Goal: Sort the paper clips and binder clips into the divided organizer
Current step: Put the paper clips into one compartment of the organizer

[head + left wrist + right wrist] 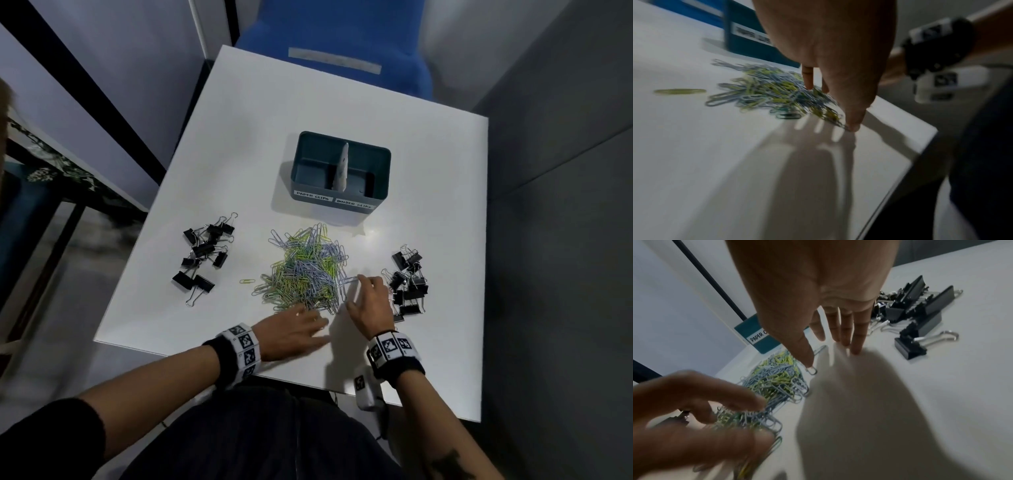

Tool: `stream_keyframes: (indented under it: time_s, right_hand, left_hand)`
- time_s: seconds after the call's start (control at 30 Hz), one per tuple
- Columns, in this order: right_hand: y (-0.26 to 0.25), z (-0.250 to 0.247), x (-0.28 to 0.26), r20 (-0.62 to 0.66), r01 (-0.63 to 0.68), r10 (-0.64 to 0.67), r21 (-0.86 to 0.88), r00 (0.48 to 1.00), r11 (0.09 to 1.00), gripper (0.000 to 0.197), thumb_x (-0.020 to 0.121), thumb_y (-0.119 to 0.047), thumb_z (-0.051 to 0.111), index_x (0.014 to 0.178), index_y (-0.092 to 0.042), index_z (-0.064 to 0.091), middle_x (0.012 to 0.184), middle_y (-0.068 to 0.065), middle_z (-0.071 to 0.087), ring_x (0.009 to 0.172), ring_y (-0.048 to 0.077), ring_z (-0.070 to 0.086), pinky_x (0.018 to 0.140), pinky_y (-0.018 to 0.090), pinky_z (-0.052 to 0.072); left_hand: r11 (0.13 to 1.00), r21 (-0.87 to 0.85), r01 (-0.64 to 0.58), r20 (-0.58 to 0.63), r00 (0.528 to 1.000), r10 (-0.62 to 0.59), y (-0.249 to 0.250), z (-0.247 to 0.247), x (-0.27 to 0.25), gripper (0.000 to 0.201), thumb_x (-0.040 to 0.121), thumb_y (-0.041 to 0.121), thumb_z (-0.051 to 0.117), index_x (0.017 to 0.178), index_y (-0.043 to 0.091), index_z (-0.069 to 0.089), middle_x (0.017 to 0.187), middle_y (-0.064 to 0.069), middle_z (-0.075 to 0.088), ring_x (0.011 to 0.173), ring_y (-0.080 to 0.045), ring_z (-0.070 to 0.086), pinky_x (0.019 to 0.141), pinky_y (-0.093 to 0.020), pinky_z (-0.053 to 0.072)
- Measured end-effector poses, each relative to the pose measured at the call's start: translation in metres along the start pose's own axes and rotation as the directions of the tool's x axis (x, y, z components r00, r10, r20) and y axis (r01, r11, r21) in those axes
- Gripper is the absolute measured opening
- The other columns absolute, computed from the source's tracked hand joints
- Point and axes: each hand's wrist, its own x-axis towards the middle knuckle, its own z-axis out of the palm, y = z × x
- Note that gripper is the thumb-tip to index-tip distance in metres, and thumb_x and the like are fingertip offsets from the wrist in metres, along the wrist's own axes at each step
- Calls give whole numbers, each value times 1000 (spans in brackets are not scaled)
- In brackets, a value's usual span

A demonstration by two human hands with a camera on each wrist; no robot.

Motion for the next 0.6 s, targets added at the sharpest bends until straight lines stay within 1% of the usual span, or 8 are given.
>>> stream_keyframes:
  time_s: [0.07, 0.13, 0.3, 0.37, 0.43, 0.5, 0.53, 0.6]
  right_hand:
    - [-8, 4, 0, -2, 21, -21, 1, 1000, 1000, 44, 87, -27, 64, 127, -16, 50, 131, 11, 43, 119, 26, 41, 92, 39, 46]
    - [-16, 10, -1, 18, 51, -52, 25, 998, 998, 38, 87, -23, 65, 123, -15, 54, 130, 9, 44, 118, 25, 42, 92, 37, 46]
    - [-27, 22, -6, 22, 160, -162, 73, 987, 984, 29, 85, -16, 64, 113, -12, 57, 115, 7, 50, 102, 22, 49, 91, 33, 49]
    - [-23, 21, -6, 25, 207, -209, 81, 978, 975, 31, 82, -16, 66, 112, -14, 57, 110, 5, 51, 98, 21, 51, 88, 36, 50]
    - [-15, 15, -6, 29, 220, -223, 73, 974, 973, 40, 81, -20, 68, 119, -17, 54, 116, 4, 50, 100, 19, 51, 87, 39, 52]
    - [-10, 7, -5, 59, 192, -193, 29, 979, 981, 60, 80, -28, 72, 133, -19, 44, 132, 6, 42, 115, 21, 46, 90, 41, 52]
    - [-9, 4, -4, 79, 172, -171, -3, 982, 985, 72, 78, -33, 75, 138, -20, 38, 139, 8, 36, 121, 24, 41, 92, 44, 51]
    - [-10, 3, 0, 119, 172, -161, -88, 980, 981, 101, 65, -48, 81, 145, -23, 24, 149, 9, 26, 128, 30, 34, 94, 50, 49]
  left_hand:
    - [988, 106, -113, 6, 994, 113, -1, 2, 0, 25, 92, 20, 56, 116, 18, 50, 112, -4, 54, 93, -20, 51, 78, -37, 43]
    - [982, 146, -118, 6, 993, 118, -10, 2, -2, 22, 89, 20, 58, 111, 17, 55, 104, -1, 56, 88, -17, 50, 75, -33, 43]
    - [986, 165, 22, 49, 998, -30, -35, -2, -12, 29, 87, 16, 57, 115, 10, 55, 108, -4, 58, 95, -19, 50, 82, -33, 47]
    - [987, 128, 92, 5, 996, -94, -40, -1, -20, 38, 84, 12, 60, 122, 7, 53, 115, -8, 58, 100, -21, 51, 86, -35, 49]
    - [983, 39, 181, -95, 980, -177, -40, 1, -30, 44, 82, 10, 62, 125, 6, 53, 116, -9, 59, 99, -21, 53, 82, -35, 51]
    - [948, -82, 306, -195, 928, -317, -39, 4, -41, 40, 89, 16, 57, 127, 6, 52, 118, -13, 59, 99, -24, 54, 76, -38, 53]
    - [908, -137, 395, -203, 887, -416, -38, 4, -46, 47, 92, 29, 55, 132, 6, 48, 125, -16, 55, 103, -27, 53, 76, -41, 54]
    - [781, -208, 589, -83, 785, -614, -40, 4, -51, 90, 82, 64, 54, 146, 6, 30, 143, -21, 39, 116, -33, 48, 83, -46, 53]
